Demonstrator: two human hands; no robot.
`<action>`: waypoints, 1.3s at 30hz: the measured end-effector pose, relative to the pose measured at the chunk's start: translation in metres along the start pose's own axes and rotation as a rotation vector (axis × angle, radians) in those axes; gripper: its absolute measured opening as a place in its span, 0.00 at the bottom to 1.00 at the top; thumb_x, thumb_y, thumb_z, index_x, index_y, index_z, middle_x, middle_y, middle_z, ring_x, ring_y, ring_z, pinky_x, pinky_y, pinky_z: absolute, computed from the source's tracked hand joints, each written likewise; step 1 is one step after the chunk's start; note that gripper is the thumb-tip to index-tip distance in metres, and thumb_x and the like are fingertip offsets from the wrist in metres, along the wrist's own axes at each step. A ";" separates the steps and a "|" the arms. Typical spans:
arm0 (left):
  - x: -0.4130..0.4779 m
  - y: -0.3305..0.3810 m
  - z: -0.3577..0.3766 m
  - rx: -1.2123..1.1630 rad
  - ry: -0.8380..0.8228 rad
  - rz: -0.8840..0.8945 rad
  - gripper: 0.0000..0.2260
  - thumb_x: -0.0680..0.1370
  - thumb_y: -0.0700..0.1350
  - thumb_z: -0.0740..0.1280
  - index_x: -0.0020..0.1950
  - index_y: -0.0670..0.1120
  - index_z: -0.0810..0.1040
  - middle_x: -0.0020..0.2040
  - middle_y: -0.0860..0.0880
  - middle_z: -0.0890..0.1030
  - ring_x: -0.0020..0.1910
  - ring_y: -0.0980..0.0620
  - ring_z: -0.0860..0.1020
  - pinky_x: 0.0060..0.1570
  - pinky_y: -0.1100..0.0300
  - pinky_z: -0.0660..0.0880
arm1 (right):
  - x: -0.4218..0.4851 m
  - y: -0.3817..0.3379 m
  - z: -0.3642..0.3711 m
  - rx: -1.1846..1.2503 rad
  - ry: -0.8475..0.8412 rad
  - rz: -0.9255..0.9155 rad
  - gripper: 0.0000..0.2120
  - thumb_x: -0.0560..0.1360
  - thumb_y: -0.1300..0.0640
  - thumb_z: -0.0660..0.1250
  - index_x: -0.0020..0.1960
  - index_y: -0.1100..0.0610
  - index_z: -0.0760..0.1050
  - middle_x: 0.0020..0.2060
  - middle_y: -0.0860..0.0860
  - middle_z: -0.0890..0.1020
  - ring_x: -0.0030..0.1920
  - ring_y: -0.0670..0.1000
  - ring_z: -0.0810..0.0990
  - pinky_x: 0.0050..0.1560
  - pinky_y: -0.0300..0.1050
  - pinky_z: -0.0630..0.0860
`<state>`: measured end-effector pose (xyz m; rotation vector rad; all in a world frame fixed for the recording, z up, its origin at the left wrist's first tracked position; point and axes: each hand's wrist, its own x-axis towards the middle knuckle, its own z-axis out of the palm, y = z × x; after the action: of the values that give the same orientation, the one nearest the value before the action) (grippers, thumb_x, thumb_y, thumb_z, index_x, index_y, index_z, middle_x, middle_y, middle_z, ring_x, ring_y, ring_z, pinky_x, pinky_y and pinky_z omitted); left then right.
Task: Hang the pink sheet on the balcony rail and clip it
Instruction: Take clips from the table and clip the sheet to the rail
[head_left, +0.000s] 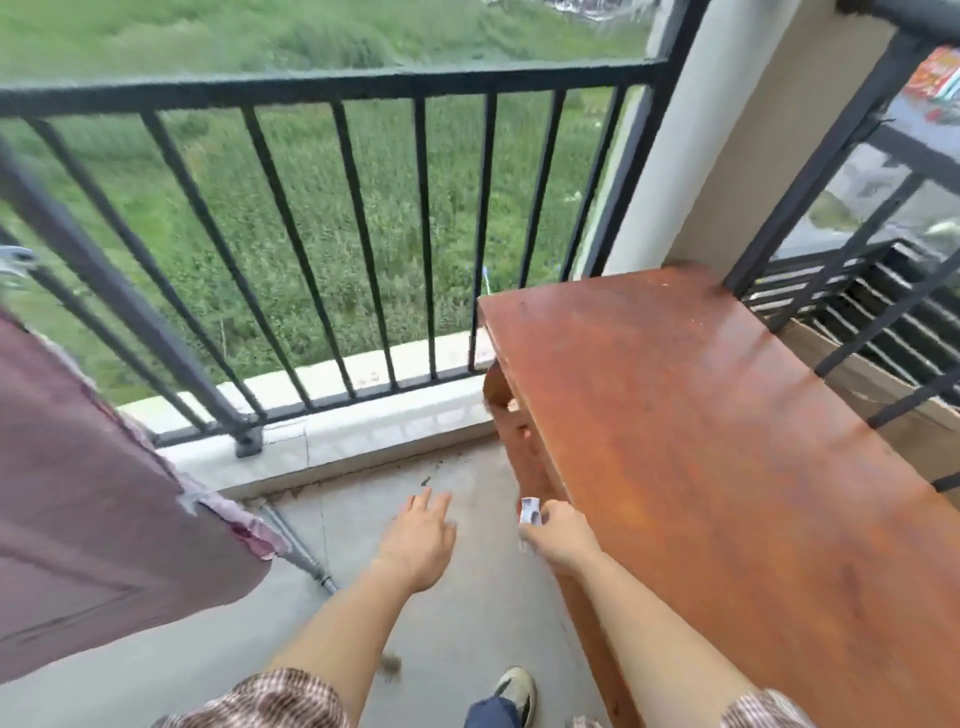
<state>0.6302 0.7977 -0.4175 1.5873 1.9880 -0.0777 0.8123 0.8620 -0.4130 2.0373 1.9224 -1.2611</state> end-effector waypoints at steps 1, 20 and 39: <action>-0.012 -0.023 -0.006 -0.007 0.016 -0.033 0.21 0.82 0.50 0.50 0.76 0.49 0.57 0.77 0.45 0.58 0.73 0.44 0.60 0.68 0.49 0.61 | -0.007 -0.024 0.013 0.002 -0.028 -0.039 0.13 0.71 0.53 0.65 0.30 0.54 0.67 0.33 0.52 0.76 0.39 0.55 0.76 0.34 0.42 0.67; -0.294 -0.459 -0.110 -0.491 0.652 -0.580 0.12 0.80 0.41 0.57 0.51 0.40 0.80 0.54 0.41 0.80 0.57 0.43 0.76 0.54 0.55 0.71 | -0.196 -0.455 0.325 -0.073 -0.493 -0.800 0.11 0.68 0.64 0.75 0.37 0.55 0.73 0.28 0.54 0.77 0.22 0.46 0.75 0.28 0.45 0.76; -0.572 -0.881 -0.199 -0.892 0.975 -0.959 0.17 0.81 0.47 0.54 0.55 0.40 0.78 0.54 0.41 0.78 0.53 0.44 0.75 0.49 0.56 0.67 | -0.440 -0.833 0.686 -0.236 -0.838 -1.252 0.10 0.68 0.64 0.75 0.44 0.64 0.75 0.39 0.63 0.82 0.38 0.57 0.81 0.47 0.57 0.80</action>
<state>-0.1829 0.1236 -0.2521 -0.0456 2.6760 1.2132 -0.1928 0.3051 -0.2191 -0.1023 2.5376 -1.4812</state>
